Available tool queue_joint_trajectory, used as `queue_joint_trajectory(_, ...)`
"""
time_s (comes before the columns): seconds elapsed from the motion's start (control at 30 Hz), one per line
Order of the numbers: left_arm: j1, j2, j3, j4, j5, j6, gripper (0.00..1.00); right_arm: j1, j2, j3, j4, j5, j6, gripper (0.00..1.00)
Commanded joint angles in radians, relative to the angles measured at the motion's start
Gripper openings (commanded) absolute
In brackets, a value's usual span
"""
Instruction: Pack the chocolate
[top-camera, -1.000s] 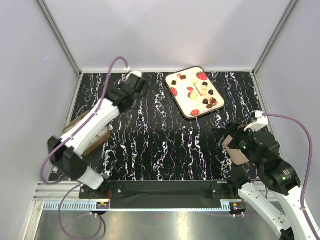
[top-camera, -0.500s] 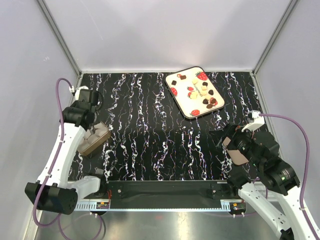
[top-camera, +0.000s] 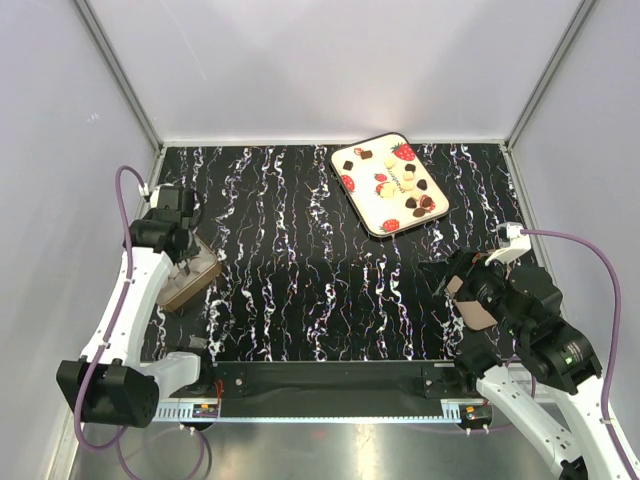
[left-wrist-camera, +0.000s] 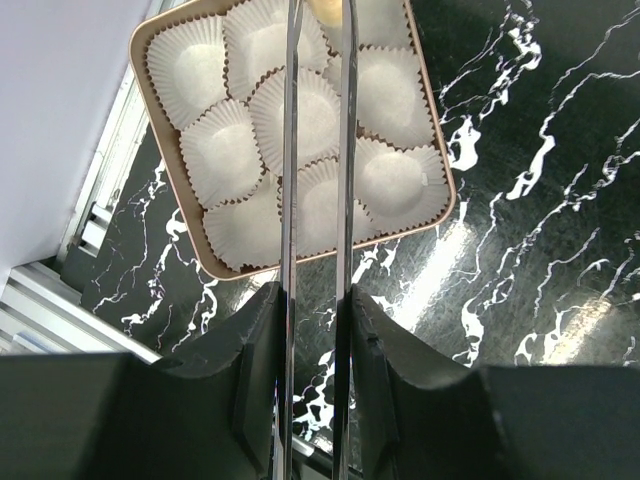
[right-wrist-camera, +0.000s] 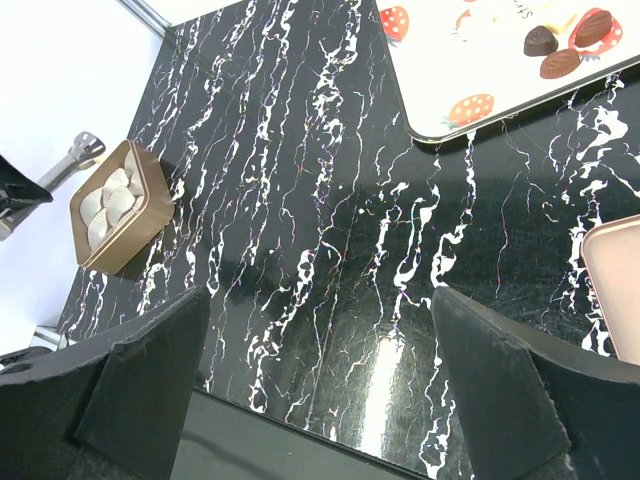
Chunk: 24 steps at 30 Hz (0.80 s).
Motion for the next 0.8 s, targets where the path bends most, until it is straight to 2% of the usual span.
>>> queue_joint_trajectory(0.0,0.007,-0.006,-0.028,0.069,0.004,0.021,0.34,0.007,-0.004,0.013,0.033,-0.002,-0.011,1.0)
queue_joint_trajectory(0.47,0.01,0.072,-0.071,0.178,-0.03,0.053,0.35,0.006,-0.014,0.033,-0.003,0.035,-0.022,1.0)
queue_joint_trajectory(0.77,0.01,0.091,-0.087,0.207,-0.03,0.059,0.41,0.007,-0.002,0.034,0.002,0.037,-0.017,1.0)
